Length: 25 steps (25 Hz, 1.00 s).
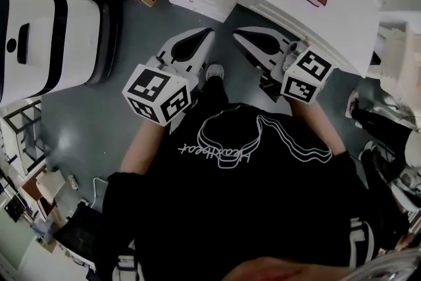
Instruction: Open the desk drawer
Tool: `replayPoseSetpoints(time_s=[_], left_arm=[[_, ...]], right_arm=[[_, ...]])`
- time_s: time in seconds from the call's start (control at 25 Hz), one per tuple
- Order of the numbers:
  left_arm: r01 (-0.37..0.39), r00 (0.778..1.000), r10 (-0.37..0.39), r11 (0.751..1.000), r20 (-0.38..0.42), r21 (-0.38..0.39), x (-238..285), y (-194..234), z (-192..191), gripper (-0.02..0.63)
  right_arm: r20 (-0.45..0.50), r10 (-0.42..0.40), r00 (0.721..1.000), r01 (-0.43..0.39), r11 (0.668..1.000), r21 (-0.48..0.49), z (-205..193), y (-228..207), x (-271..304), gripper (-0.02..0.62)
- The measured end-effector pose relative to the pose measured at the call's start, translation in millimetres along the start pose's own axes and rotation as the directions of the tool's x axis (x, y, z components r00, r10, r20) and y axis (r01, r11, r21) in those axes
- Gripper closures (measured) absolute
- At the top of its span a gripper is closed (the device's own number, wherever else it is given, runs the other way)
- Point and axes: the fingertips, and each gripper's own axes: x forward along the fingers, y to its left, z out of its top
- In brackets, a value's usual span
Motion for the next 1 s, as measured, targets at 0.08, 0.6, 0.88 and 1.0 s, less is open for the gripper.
replayPoseSetpoints(time_s=[0.08, 0.6, 0.88, 1.0], left_arm=[[-0.006, 1.000, 0.006, 1.000, -0.021, 0.002, 9.3, 17.8, -1.4, 0.601], [-0.094, 0.990, 0.102, 0.993, -0.102, 0.076, 60.6, 115.7, -19.4, 0.600], [-0.154, 0.976, 0.167, 0.983, -0.138, 0.099, 82.3, 157.1, -48.9, 0.597], [-0.179, 0.969, 0.192, 0.979, -0.154, 0.093, 90.1, 175.0, -60.5, 0.573]], right_arm=[[-0.010, -0.006, 1.000, 0.006, 1.000, 0.016, 2.4, -13.1, 10.8, 0.589], [-0.082, -0.018, 0.996, 0.021, 0.999, 0.034, -12.7, -63.2, 56.7, 0.589], [-0.118, 0.004, 0.993, 0.002, 0.999, 0.048, -35.1, -80.8, 73.6, 0.589], [-0.141, 0.018, 0.990, -0.007, 0.997, 0.077, -47.5, -87.4, 78.5, 0.589]])
